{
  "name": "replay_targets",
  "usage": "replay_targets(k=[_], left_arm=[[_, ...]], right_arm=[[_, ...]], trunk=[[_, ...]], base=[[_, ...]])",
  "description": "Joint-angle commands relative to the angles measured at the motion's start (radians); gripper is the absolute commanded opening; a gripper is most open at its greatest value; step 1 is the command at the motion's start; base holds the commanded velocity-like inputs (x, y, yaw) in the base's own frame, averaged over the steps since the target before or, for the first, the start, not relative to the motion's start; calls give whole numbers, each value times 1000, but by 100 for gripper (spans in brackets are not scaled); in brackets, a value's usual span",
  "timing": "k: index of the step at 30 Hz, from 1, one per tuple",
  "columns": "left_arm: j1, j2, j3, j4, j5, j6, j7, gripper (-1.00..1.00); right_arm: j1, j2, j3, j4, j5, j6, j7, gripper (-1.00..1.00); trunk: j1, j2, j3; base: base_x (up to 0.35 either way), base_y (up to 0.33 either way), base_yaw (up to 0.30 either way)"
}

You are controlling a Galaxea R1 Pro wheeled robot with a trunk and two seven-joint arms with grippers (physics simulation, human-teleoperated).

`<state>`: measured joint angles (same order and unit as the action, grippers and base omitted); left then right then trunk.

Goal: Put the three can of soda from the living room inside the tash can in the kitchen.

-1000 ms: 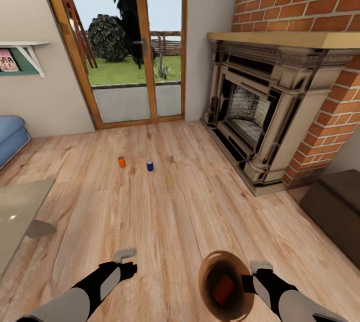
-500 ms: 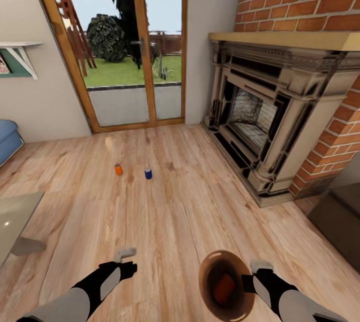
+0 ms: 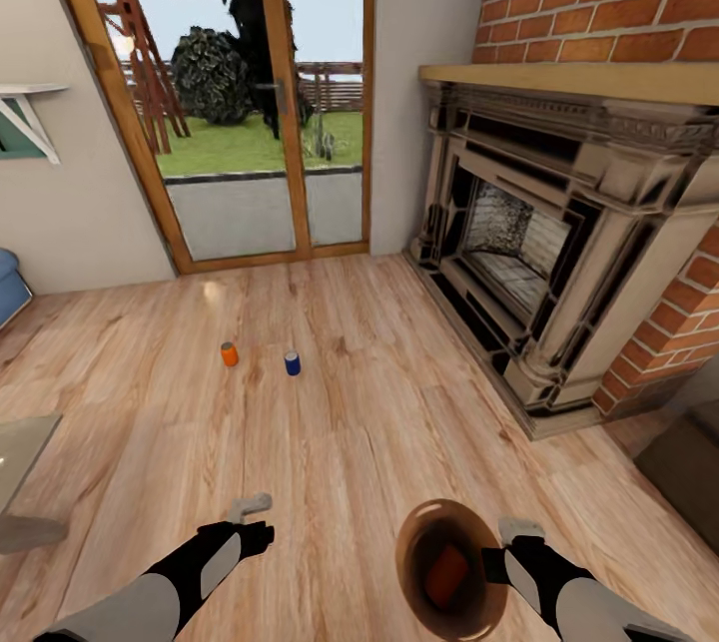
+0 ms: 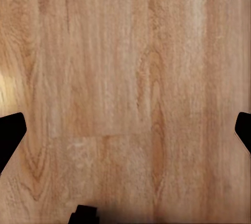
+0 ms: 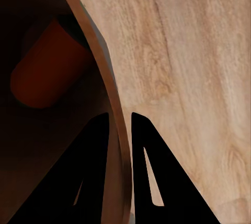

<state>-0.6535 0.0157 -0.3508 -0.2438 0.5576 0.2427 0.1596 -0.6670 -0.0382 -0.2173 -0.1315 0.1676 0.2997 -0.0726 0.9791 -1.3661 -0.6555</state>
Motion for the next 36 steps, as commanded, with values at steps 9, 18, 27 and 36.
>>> replay_targets(k=[9, 18, 27, 36], left_arm=[[0, 0, 0, 0, 1, -1, 0, 100], [0, 0, 0, 1, -1, -24, 0, 100], [1, 0, 0, 1, -1, -26, 0, 100], [1, -2, 0, 1, -1, -28, 0, 100]], right_arm=[[0, 0, -4, 0, -5, -1, 5, -100], [0, 1, -3, 0, -5, -1, 5, -100], [0, 0, -3, 0, -5, -1, 5, -100], [0, 0, -3, 0, -5, -1, 5, -100]], trunk=[[0, 0, 0], [0, 0, 0], [0, 0, 0], [0, 0, 0]], base=[[344, 0, 0], [344, 0, 0], [344, 0, 0], [344, 0, 0]])
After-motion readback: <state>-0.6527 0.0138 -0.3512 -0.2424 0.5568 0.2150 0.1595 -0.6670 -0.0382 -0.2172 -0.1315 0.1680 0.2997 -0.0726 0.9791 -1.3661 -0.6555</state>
